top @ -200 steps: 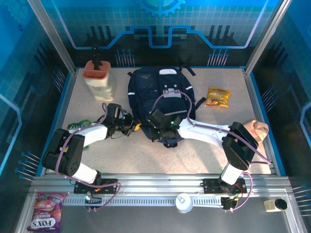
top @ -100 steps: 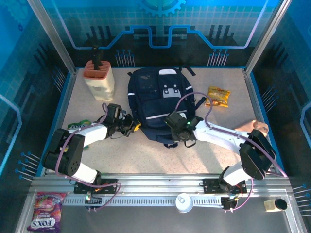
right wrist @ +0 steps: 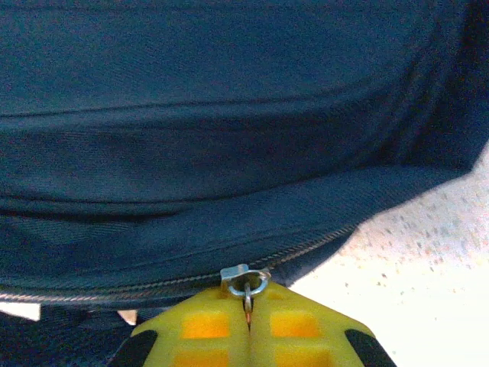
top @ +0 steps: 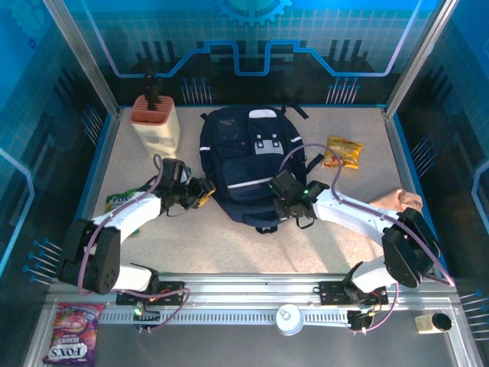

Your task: Pack books, pencil case, and school supplies into a backpack

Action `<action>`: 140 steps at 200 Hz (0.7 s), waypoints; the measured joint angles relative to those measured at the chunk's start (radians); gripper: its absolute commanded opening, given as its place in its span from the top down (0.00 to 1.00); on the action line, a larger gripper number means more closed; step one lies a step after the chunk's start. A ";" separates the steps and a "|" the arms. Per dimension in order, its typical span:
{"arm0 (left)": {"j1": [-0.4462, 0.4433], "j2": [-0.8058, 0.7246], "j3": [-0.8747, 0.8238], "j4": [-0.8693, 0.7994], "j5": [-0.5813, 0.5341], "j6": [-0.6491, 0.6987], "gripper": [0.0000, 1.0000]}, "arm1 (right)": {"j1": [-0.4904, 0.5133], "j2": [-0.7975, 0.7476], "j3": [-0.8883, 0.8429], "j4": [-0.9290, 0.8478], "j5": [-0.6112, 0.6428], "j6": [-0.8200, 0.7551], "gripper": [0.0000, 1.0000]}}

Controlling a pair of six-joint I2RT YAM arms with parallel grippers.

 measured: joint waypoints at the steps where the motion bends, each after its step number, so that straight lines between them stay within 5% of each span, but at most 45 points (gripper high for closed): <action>1: 0.000 -0.005 0.004 -0.006 -0.004 0.001 0.45 | 0.000 -0.001 0.000 0.002 -0.001 -0.002 0.99; 32: -0.039 -0.114 0.090 -0.134 -0.056 0.194 0.34 | 0.004 -0.028 0.000 0.061 -0.116 -0.086 0.99; 97: -0.237 -0.137 0.142 -0.185 -0.087 0.602 0.30 | 0.022 -0.046 0.000 0.153 -0.307 -0.171 1.00; 140: -0.277 -0.093 0.147 -0.210 -0.064 0.885 0.29 | 0.018 -0.071 -0.012 0.188 -0.351 -0.185 1.00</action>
